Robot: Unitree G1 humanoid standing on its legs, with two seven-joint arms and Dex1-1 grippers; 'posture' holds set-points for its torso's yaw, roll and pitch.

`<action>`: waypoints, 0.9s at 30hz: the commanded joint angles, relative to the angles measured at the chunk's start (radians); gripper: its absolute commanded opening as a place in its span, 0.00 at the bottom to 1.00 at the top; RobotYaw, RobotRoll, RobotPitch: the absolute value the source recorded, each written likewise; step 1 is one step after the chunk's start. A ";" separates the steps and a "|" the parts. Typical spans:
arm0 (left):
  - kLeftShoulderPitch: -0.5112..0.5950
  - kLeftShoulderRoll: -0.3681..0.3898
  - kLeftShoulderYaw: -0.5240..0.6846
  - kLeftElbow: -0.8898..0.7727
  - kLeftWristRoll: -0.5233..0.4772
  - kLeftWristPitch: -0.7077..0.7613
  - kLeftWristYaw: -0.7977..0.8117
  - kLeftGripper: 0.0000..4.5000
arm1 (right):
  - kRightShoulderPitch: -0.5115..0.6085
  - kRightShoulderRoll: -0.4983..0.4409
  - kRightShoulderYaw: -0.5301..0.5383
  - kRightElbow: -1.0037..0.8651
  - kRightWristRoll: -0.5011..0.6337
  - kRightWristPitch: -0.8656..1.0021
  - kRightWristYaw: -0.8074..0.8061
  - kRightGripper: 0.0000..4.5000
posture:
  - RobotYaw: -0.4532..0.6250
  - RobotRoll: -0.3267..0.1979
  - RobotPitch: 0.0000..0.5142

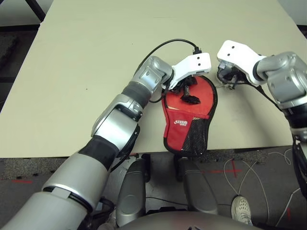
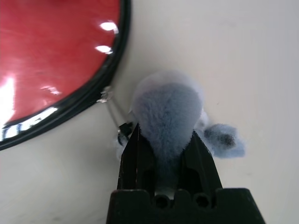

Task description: Store the ping-pong paddle in its case and zip it.

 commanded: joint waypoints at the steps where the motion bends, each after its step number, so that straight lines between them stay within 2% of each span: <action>1: 0.054 -0.011 -0.059 0.039 0.049 0.040 -0.056 1.00 | 0.043 -0.022 -0.065 -0.038 0.002 0.050 -0.057 0.07 | 0.32 0.62 0.57; 4: 0.068 -0.007 -0.068 0.033 0.057 0.040 -0.062 1.00 | 0.066 -0.036 -0.089 -0.059 0.020 0.051 -0.074 0.07 | 0.32 0.62 0.57; 8: 0.082 -0.004 -0.082 0.031 0.067 0.043 -0.070 1.00 | 0.087 -0.086 -0.098 -0.142 0.082 0.138 -0.017 0.07 | 0.31 0.62 0.58; 14: 0.092 -0.007 -0.097 0.026 0.071 0.053 -0.083 1.00 | 0.092 -0.126 -0.079 -0.241 0.150 0.217 -0.002 0.07 | 0.30 0.62 0.59; 27: 0.081 -0.024 -0.095 0.041 0.074 0.063 -0.074 1.00 | 0.268 -0.299 -0.039 -0.447 0.281 0.208 0.073 0.07 | 0.29 0.62 0.60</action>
